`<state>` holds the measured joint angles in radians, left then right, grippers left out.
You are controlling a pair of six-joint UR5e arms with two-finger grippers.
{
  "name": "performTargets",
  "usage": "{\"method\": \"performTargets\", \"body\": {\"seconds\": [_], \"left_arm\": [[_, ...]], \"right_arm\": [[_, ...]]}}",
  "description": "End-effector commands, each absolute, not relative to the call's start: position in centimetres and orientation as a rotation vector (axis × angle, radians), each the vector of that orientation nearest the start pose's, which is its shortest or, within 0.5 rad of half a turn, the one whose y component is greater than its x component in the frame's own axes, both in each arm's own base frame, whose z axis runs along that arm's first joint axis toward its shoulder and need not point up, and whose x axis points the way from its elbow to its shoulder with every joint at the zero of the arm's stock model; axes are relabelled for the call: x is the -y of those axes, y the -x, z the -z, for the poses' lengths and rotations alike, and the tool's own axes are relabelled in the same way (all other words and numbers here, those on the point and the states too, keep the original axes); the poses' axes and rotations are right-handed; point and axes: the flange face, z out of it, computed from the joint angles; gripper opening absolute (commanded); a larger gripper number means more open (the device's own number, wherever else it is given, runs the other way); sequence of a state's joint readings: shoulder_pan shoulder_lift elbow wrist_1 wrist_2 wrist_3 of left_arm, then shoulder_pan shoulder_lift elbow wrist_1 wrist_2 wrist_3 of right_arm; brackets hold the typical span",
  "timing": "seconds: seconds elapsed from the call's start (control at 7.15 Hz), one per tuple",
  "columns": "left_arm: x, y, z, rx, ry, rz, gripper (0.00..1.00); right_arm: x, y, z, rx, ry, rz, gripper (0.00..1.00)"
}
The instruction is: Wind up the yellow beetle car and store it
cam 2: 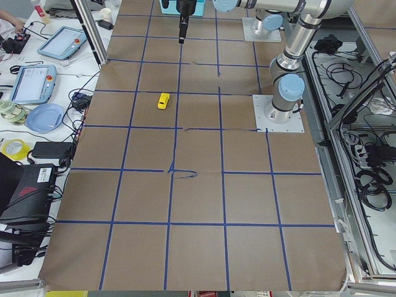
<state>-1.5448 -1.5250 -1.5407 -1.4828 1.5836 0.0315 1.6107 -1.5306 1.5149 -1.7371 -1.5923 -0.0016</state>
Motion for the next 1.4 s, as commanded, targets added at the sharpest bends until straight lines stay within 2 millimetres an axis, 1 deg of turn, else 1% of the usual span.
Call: {"method": "performTargets", "body": {"seconds": [0.0,0.14,0.28,0.42,0.84,1.26], "left_arm": [[49.08,11.99,-53.63,-3.112,-0.012,0.262,1.00],[49.12,12.04,-53.27,-3.117,-0.011,0.254,1.00],[49.33,11.57,-53.42,-3.122,0.003,0.259,1.00],[49.05,11.78,-53.52,-3.114,-0.003,0.255,1.00],[49.14,12.18,-53.29,-3.126,-0.016,0.250,1.00],[49.08,12.16,-53.15,-3.124,-0.016,0.237,1.00]], "right_arm": [[51.96,-15.20,-51.34,-3.146,0.062,0.289,1.00],[51.96,-15.20,-51.34,-3.146,0.062,0.289,1.00],[51.96,-15.20,-51.34,-3.146,0.062,0.289,1.00],[51.96,-15.20,-51.34,-3.146,0.062,0.289,1.00],[51.96,-15.20,-51.34,-3.146,0.062,0.289,1.00],[51.96,-15.20,-51.34,-3.146,0.062,0.289,1.00]]}}
